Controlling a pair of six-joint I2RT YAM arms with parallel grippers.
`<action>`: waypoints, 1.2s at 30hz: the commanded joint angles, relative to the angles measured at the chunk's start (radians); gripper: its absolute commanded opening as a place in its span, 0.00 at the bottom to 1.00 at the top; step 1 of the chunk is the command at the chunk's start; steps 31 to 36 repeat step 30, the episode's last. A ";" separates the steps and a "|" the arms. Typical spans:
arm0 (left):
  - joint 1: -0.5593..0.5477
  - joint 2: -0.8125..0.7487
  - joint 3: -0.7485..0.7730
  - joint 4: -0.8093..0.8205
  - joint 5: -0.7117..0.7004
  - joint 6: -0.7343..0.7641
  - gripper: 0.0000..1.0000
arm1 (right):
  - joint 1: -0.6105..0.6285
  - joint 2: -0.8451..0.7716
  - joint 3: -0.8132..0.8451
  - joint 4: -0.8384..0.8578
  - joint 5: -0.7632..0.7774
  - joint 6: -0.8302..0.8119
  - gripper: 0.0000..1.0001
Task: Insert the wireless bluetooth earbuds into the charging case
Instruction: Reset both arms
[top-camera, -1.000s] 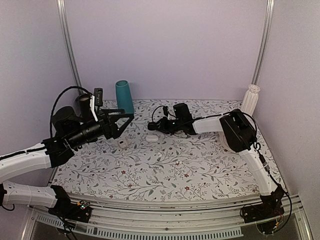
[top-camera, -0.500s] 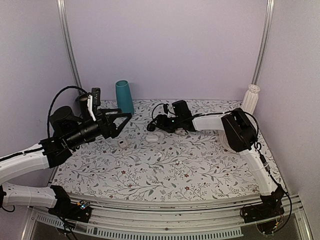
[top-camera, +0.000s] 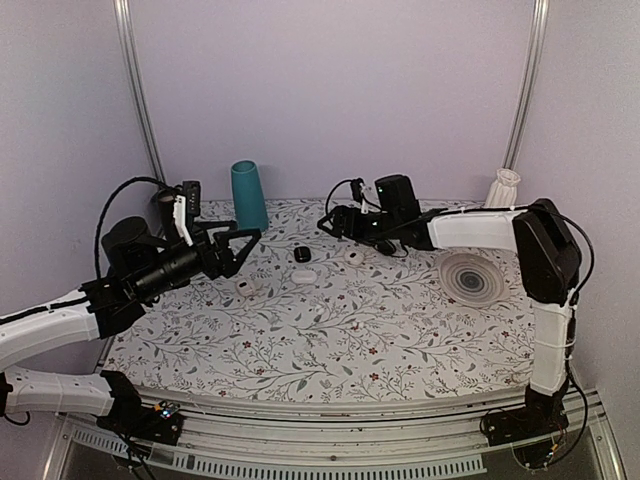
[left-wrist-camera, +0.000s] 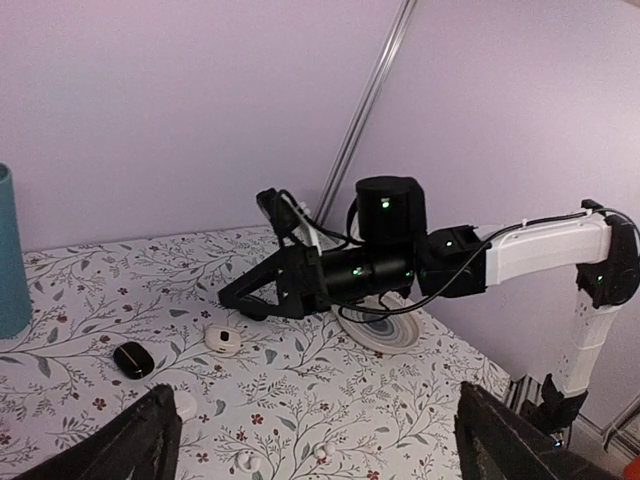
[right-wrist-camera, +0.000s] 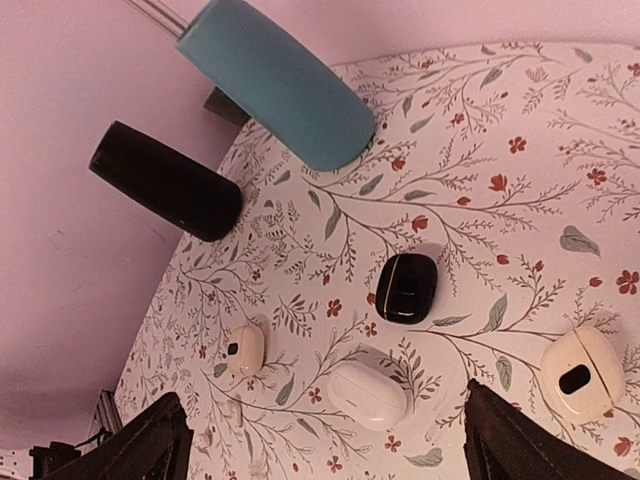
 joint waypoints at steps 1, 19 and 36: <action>0.012 0.005 -0.001 -0.068 -0.029 0.059 0.96 | -0.005 -0.209 -0.192 0.070 0.082 -0.063 0.97; 0.012 -0.125 -0.167 -0.037 -0.186 0.020 0.96 | -0.004 -1.037 -0.841 0.084 0.397 -0.040 0.99; 0.011 -0.016 -0.132 0.032 -0.151 0.032 0.96 | -0.003 -1.218 -0.893 -0.083 0.452 -0.015 0.99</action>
